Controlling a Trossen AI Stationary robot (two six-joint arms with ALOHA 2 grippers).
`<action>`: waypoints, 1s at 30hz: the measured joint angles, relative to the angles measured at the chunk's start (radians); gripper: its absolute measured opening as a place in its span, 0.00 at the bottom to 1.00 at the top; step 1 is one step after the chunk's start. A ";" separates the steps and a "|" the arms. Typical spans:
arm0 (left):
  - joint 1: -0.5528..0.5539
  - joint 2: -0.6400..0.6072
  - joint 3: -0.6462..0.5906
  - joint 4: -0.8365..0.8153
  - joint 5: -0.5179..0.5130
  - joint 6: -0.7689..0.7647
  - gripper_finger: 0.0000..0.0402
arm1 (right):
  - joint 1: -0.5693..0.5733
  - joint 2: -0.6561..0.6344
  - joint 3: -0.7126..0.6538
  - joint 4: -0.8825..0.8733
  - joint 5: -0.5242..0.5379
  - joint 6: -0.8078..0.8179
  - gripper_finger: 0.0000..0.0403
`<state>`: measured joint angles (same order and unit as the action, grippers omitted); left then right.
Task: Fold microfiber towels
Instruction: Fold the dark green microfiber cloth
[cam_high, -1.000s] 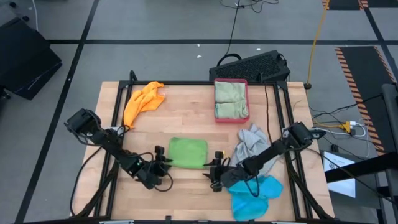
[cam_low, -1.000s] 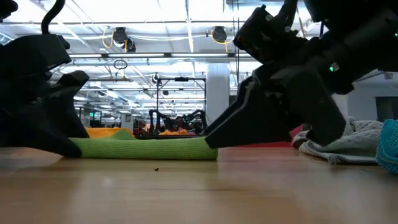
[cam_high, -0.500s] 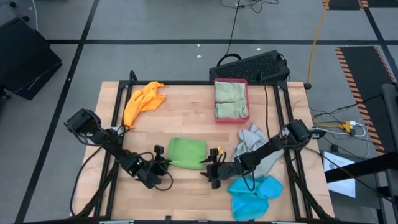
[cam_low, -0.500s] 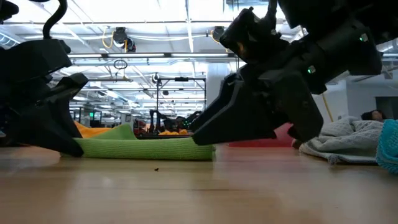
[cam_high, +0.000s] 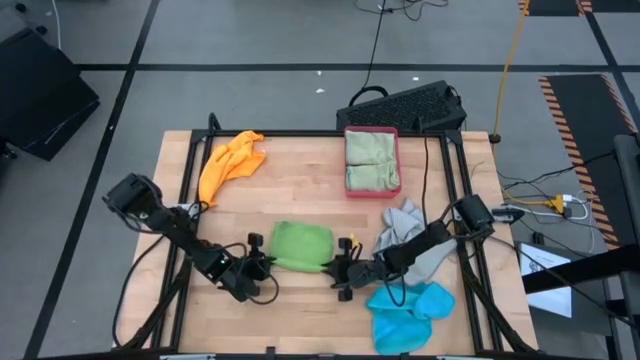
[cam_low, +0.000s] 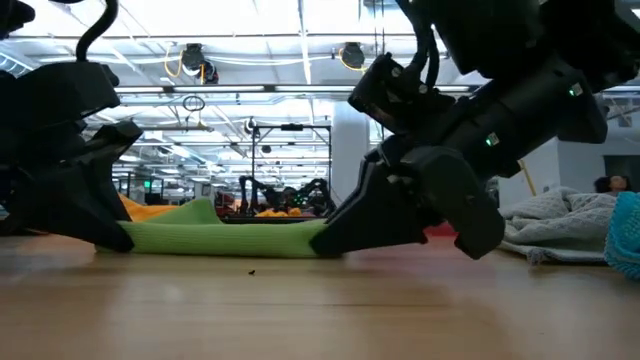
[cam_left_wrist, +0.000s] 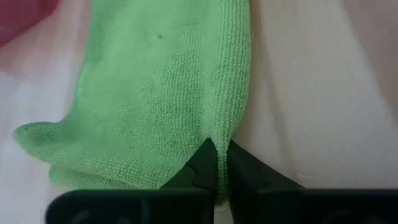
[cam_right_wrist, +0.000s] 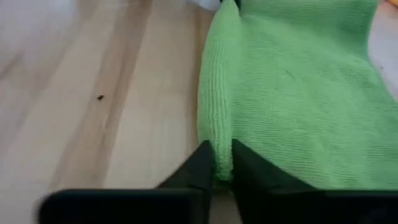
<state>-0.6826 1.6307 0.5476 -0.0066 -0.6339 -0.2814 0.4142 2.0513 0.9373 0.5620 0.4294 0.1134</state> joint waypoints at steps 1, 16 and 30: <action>-0.001 -0.009 0.001 -0.002 0.013 -0.006 0.07 | 0.000 -0.004 -0.001 0.004 -0.020 -0.002 0.04; -0.042 -0.239 0.018 -0.003 0.161 0.065 0.05 | -0.022 -0.121 -0.001 0.019 -0.251 0.108 0.01; 0.127 -0.290 0.018 -0.097 0.406 0.072 0.04 | -0.088 -0.134 -0.001 0.006 -0.302 0.208 0.02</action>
<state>-0.5551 1.3411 0.5659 -0.1041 -0.2279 -0.2096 0.3264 1.9175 0.9360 0.5678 0.1274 0.3212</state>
